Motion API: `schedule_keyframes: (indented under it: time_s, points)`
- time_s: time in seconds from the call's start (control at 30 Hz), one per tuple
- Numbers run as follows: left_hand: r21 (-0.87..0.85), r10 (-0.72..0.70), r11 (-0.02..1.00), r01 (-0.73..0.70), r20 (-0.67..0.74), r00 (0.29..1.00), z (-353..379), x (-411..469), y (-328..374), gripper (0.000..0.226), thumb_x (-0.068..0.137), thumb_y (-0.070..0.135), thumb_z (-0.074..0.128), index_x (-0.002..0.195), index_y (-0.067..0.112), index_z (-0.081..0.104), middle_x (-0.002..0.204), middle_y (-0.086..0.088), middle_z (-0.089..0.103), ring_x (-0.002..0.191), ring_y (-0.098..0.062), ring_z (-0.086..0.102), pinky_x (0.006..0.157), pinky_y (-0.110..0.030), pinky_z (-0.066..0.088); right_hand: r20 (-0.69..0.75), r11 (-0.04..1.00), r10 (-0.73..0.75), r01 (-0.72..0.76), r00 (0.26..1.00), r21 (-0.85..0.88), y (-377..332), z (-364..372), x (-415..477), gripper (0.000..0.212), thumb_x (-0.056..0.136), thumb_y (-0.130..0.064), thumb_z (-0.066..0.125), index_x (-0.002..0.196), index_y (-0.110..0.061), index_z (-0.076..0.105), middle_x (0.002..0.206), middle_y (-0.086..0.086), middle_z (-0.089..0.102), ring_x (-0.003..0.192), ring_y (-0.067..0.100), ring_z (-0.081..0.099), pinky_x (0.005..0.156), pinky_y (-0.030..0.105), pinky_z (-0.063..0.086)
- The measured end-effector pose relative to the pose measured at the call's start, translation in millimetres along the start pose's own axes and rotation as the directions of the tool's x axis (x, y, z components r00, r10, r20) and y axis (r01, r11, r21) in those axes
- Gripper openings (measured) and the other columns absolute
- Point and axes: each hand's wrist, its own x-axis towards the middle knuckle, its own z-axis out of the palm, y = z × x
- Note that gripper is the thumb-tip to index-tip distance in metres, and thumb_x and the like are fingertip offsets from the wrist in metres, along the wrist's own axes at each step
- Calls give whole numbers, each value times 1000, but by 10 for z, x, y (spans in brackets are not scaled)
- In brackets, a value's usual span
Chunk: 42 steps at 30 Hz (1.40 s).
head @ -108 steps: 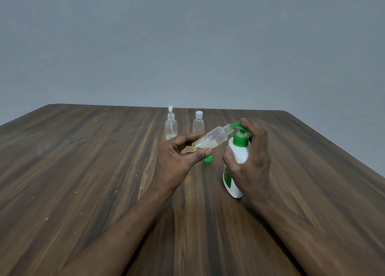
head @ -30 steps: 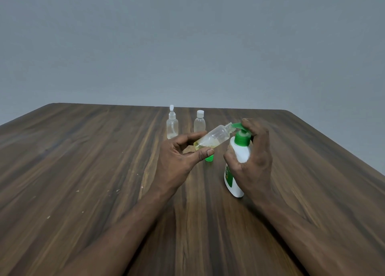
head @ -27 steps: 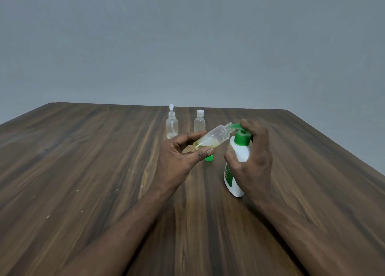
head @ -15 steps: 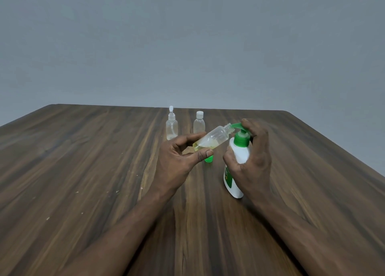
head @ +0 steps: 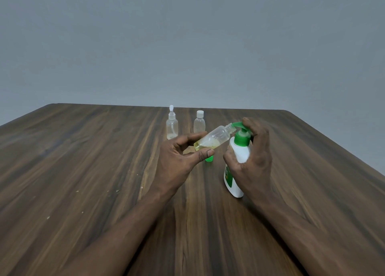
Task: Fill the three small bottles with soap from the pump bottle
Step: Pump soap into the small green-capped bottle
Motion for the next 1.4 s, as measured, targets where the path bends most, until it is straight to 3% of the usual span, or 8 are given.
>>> schedule_keyframes:
  time_s: [0.37, 0.7, 0.97, 1.13, 1.4]
  points:
    - [12, -4, 1000, 4, 6, 1000, -12, -1, -1, 40, 72, 2, 86, 110, 4, 75, 102, -1, 78, 100, -12, 73, 77, -13, 55, -4, 1000, 12, -12, 1000, 20, 6, 8, -12, 60, 71, 4, 72, 126, -6, 51, 123, -16, 44, 115, -9, 46, 97, 9, 35]
    - [26, 12, 1000, -12, 1, 1000, -12, 4, -4, 41, 72, 3, 86, 111, 4, 75, 104, -1, 78, 101, -14, 73, 78, -15, 56, -4, 1000, 3, -3, 1000, 9, 7, 3, 2, 68, 70, 5, 75, 130, -11, 47, 126, -16, 42, 117, -7, 45, 99, 12, 36]
    - [16, 1, 1000, -1, 3, 1000, -20, 3, -13, 42, 72, 2, 86, 112, 3, 74, 105, -2, 78, 102, -14, 73, 79, -15, 56, -14, 999, 24, -24, 1000, 29, -27, 9, -4, 59, 74, -7, 69, 128, -15, 47, 123, -16, 46, 114, -8, 47, 96, 10, 36]
    - [17, 9, 1000, -9, 8, 1000, -10, 6, -6, 41, 72, 1, 85, 111, 4, 75, 104, 0, 78, 101, -11, 73, 78, -14, 56, -8, 1000, 26, -26, 1000, 18, -17, 2, -2, 70, 70, 3, 75, 131, -14, 46, 127, -19, 43, 118, -7, 46, 98, 13, 37]
    - [22, 9, 1000, -9, 2, 1000, -10, 1, -11, 41, 71, 2, 86, 111, 3, 75, 105, -2, 78, 102, -13, 73, 79, -14, 55, -10, 1000, 22, -22, 1000, 17, 0, 12, -11, 65, 70, 3, 74, 128, -12, 49, 123, -17, 45, 114, -10, 46, 96, 8, 35]
